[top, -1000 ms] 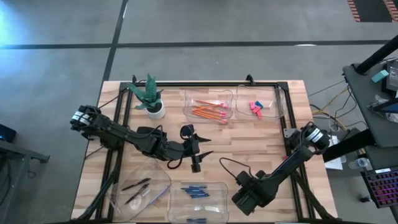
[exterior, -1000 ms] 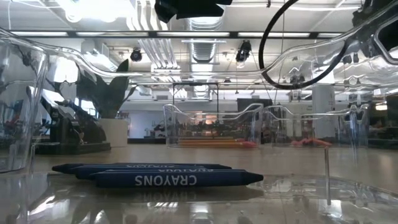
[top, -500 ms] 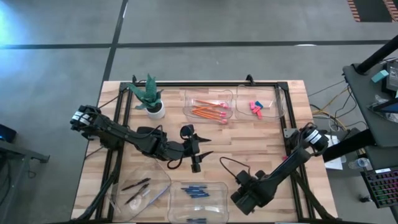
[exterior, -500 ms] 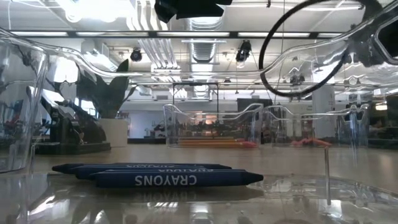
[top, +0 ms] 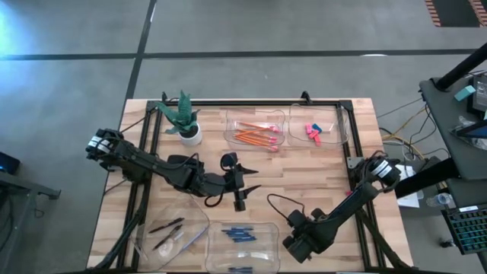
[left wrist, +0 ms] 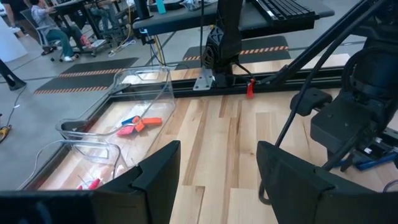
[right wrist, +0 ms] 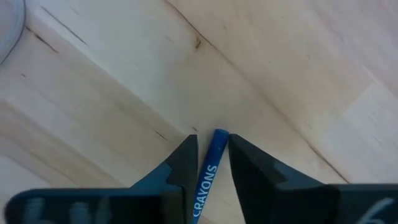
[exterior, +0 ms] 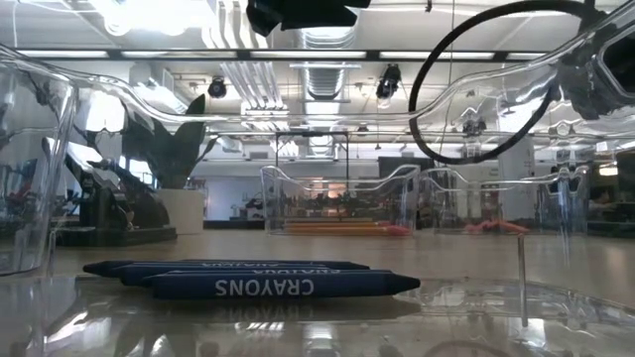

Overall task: Sort crayons/erasers/pens/pencils in bins
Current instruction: Put the blue crayon into the bottom right transparent bin

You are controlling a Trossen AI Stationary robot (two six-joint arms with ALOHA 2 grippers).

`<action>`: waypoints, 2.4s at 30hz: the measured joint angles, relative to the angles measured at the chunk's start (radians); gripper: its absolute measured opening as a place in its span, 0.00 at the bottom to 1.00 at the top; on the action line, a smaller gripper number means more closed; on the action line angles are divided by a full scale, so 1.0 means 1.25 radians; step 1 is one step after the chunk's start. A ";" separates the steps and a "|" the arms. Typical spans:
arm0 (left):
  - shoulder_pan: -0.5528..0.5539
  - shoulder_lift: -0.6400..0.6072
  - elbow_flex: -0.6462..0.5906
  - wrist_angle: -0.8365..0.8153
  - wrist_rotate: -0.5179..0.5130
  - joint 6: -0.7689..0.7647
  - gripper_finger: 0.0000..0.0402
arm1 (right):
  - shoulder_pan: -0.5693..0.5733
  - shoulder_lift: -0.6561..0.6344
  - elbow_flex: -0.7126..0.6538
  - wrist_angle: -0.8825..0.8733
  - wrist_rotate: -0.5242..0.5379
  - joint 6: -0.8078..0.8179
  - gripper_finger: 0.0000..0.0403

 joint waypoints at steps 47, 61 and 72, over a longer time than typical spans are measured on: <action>-0.126 -0.056 0.002 -0.035 0.000 -0.069 0.49 | -0.027 -0.092 0.228 0.172 0.629 -0.798 0.04; -0.132 -0.056 -0.011 -0.134 -0.044 -0.146 0.49 | -0.027 -0.086 0.206 0.464 0.355 -0.804 0.04; -0.132 -0.056 -0.025 -0.131 -0.046 -0.147 0.49 | -0.034 0.009 0.204 0.472 0.328 -0.718 0.04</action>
